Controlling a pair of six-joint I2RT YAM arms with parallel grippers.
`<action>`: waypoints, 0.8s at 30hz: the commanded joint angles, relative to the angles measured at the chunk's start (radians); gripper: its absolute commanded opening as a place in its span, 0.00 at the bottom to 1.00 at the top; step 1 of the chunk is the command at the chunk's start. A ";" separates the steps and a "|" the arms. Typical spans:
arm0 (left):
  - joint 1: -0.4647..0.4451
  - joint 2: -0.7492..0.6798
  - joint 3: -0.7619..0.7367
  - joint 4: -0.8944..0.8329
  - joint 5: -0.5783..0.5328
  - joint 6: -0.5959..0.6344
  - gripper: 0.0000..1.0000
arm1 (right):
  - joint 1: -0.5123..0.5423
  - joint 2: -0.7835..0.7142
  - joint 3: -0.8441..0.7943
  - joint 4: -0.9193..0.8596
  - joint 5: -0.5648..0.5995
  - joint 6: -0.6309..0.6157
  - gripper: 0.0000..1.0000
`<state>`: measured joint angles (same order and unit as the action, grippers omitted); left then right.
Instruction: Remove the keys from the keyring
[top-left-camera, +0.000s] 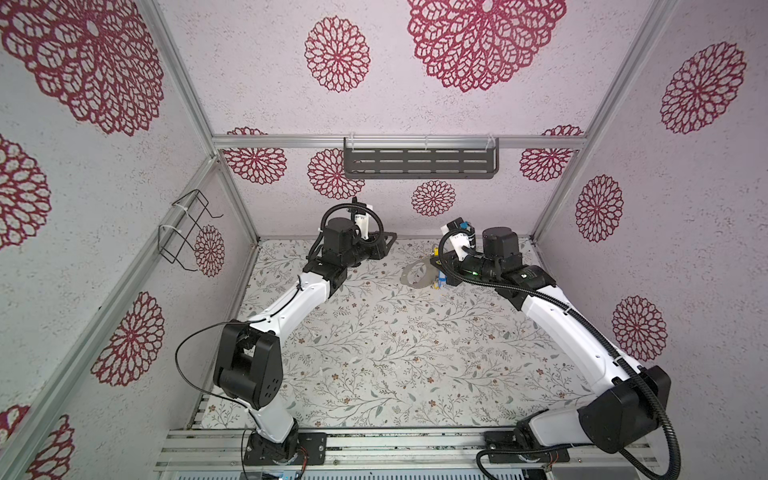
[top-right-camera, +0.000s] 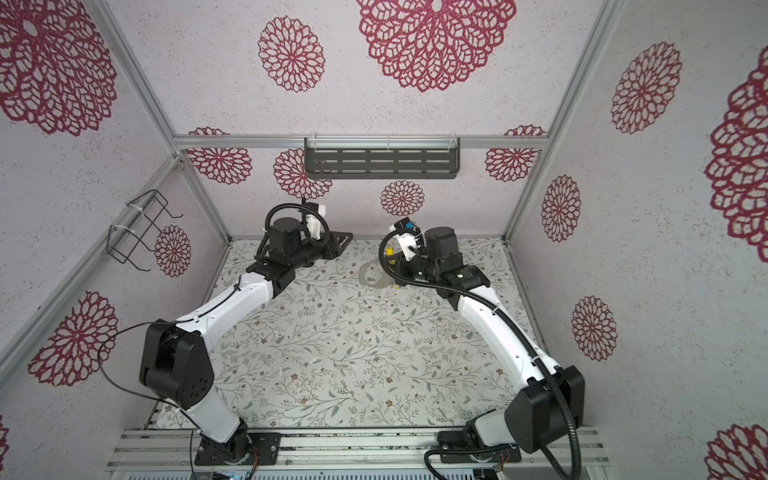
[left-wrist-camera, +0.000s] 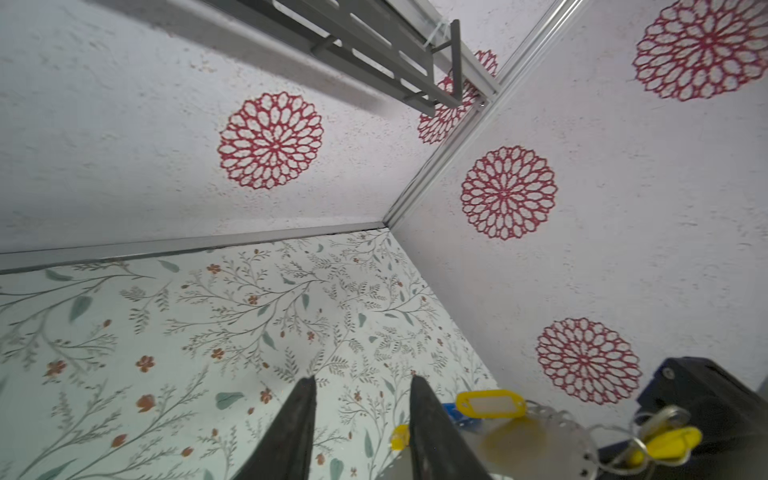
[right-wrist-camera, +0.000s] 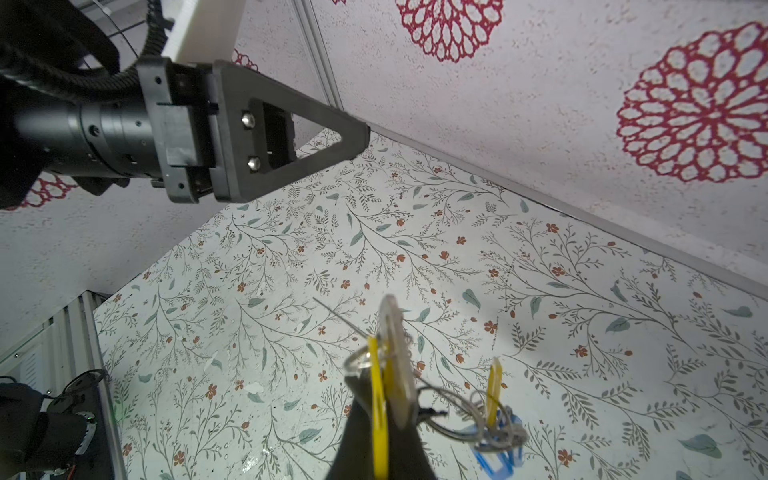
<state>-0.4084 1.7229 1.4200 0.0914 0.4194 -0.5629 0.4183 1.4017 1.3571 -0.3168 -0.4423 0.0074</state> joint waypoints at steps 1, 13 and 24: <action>-0.034 0.040 0.090 -0.056 0.066 -0.036 0.50 | -0.008 -0.026 0.046 0.019 -0.030 -0.020 0.00; -0.085 0.094 0.078 0.139 0.323 -0.146 0.17 | -0.056 -0.024 0.050 0.016 -0.110 0.026 0.00; -0.096 0.109 0.042 0.227 0.395 -0.199 0.20 | -0.066 -0.006 0.072 0.009 -0.146 0.026 0.00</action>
<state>-0.4995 1.8183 1.4670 0.2588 0.7704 -0.7494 0.3595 1.4017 1.3792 -0.3416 -0.5468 0.0204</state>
